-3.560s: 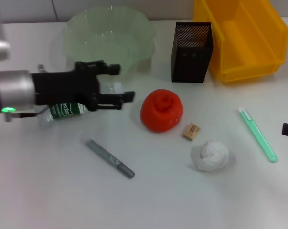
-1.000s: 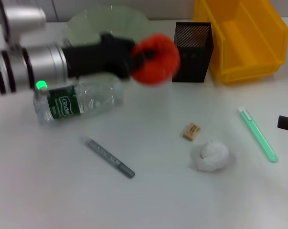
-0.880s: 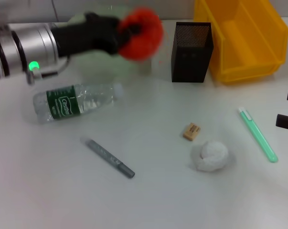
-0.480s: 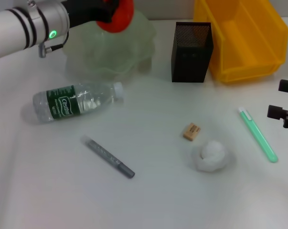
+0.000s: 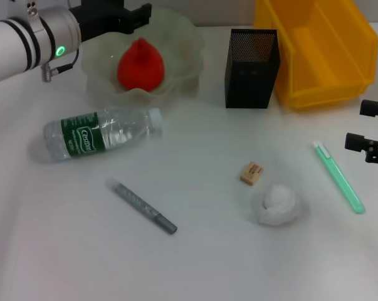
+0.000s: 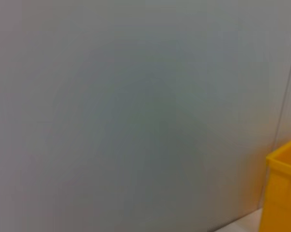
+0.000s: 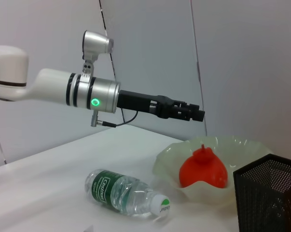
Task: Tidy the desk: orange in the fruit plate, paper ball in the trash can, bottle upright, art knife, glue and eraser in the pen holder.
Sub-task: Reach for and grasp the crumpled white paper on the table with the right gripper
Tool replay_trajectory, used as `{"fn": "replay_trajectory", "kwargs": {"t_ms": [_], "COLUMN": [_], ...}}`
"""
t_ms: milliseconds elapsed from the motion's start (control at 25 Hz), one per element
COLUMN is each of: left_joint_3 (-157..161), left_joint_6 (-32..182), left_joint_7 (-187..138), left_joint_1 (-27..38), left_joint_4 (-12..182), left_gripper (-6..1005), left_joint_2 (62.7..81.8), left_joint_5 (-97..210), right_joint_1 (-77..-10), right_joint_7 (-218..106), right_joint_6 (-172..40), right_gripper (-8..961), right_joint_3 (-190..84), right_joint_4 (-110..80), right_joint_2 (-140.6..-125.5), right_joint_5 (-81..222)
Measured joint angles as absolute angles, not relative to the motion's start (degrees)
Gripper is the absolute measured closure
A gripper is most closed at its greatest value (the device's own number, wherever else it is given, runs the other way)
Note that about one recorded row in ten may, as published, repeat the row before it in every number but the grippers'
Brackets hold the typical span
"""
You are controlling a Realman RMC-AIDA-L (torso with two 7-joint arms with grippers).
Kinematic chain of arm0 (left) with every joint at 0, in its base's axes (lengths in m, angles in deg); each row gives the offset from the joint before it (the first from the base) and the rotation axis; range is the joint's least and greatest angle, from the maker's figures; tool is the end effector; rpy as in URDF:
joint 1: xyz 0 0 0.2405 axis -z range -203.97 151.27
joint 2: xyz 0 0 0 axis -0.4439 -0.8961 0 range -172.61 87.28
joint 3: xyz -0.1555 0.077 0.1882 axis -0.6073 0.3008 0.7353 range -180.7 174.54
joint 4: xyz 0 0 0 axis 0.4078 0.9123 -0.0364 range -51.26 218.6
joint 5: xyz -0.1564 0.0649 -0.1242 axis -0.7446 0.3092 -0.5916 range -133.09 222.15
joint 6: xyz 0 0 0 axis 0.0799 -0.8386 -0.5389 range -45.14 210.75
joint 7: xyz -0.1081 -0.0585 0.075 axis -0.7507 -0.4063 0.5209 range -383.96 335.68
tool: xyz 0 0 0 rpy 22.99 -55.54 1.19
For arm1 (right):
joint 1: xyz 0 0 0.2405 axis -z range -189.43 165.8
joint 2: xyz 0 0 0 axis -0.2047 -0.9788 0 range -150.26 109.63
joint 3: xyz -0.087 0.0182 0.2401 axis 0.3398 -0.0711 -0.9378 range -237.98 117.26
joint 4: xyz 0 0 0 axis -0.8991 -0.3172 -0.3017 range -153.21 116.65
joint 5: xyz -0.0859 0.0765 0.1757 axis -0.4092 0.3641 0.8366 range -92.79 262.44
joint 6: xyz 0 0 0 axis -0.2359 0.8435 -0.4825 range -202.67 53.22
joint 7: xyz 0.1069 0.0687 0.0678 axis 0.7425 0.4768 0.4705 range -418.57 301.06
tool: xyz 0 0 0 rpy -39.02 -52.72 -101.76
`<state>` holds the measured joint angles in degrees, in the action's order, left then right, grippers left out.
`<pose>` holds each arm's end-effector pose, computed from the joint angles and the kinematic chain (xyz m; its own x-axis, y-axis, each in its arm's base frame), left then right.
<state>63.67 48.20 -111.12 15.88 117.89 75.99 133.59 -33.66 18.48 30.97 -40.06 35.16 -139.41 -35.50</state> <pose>-0.2053 0.4605 -0.0137 0.7835 0.3076 0.5399 0.6093 -0.5506 -0.5706 0.3035 0.2785 0.0813 0.7912 -0.2586 -0.5542 -0.4767 -0.8285 -0.2938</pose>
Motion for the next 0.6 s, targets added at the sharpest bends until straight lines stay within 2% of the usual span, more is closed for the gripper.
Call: {"fn": "replay_trajectory", "kwargs": {"t_ms": [160,400,600], "left_joint_3": [63.3,62.9,59.7], "left_joint_6": [39.3,16.7,-5.1], "left_joint_7": [-109.0,-106.8,-102.1], "left_joint_1": [12.8,3.6,-4.0], "left_joint_4": [121.7,133.2,137.3], "left_gripper": [392,170,175], "left_joint_2": [75.83,75.53,75.44], "left_joint_5": [132.1,128.4,124.2], "right_joint_1": [-34.0,-34.3,-34.6], "right_joint_7": [18.5,19.2,23.1], "right_joint_6": [31.0,32.1,33.4], "right_gripper": [201,204,206], "right_joint_3": [-40.0,-40.1,-38.4], "right_joint_4": [35.3,36.9,40.0], "right_joint_2": [-139.41,-139.5,-139.64], "right_joint_5": [-35.5,-35.3,-35.2]}}
